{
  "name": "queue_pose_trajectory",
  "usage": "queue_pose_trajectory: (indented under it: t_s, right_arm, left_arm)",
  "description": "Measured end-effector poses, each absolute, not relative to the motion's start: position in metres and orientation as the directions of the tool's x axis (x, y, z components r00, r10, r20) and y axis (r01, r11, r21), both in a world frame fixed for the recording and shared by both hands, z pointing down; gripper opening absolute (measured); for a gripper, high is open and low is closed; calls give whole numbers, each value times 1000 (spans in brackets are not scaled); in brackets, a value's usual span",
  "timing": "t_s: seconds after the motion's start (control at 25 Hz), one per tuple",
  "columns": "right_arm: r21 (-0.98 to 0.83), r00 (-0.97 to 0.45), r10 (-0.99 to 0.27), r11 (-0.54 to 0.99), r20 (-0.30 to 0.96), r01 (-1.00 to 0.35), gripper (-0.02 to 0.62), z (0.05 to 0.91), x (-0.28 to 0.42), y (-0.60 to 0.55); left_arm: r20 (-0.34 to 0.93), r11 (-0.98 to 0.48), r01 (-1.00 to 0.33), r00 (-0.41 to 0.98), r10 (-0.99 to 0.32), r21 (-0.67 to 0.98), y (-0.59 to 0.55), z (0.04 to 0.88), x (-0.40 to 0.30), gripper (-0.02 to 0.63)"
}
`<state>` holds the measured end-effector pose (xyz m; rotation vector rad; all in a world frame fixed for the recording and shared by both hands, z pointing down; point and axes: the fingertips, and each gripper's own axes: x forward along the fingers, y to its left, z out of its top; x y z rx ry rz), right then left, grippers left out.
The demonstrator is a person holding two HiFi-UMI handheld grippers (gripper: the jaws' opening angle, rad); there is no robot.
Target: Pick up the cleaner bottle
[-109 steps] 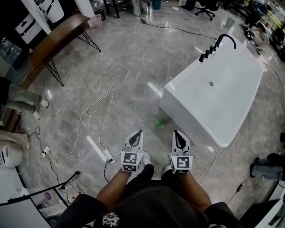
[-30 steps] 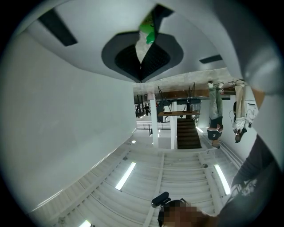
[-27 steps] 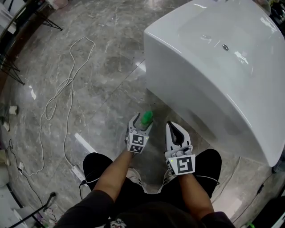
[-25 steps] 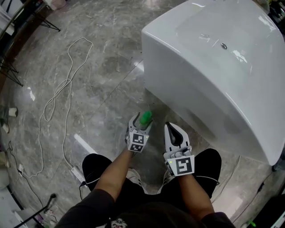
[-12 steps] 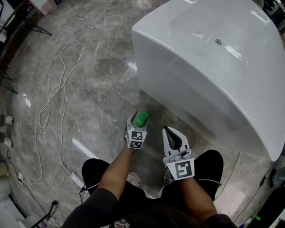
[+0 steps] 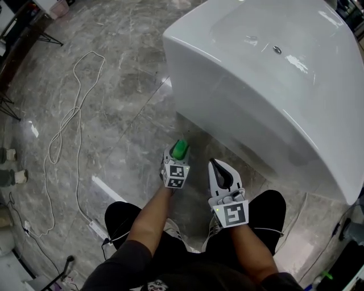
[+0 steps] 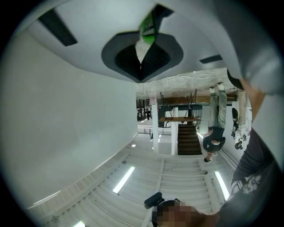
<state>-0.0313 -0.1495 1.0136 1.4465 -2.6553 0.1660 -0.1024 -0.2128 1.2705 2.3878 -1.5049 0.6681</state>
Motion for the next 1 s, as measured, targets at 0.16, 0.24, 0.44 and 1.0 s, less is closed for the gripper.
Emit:
queue_pose_trajectory:
  t_s: [0.16,0.24,0.44,1.0]
  right_arm:
    - [-29,-509,-840,514,187,-858,17,1018,-27,-154]
    - [-21,-499,-845,505,189,-863,17,1018,-27,-157]
    - [5,-481,-857,490,187,-871,17,1024,-27,-167]
    - [101,-463,-862,490,208,-866,17,889,-54,-179]
  left_arm:
    - [481,-407,-913,346,-806,-24,-218,1255,-110,189]
    - [453,-390,-921,344,-823,-9,-222,1239,-113,189]
    - [382,-351,-936,318,-868,-17,-232,1192,-128,187]
    - [279,-240,-971,227,-933,-11,-206,963,-169,186]
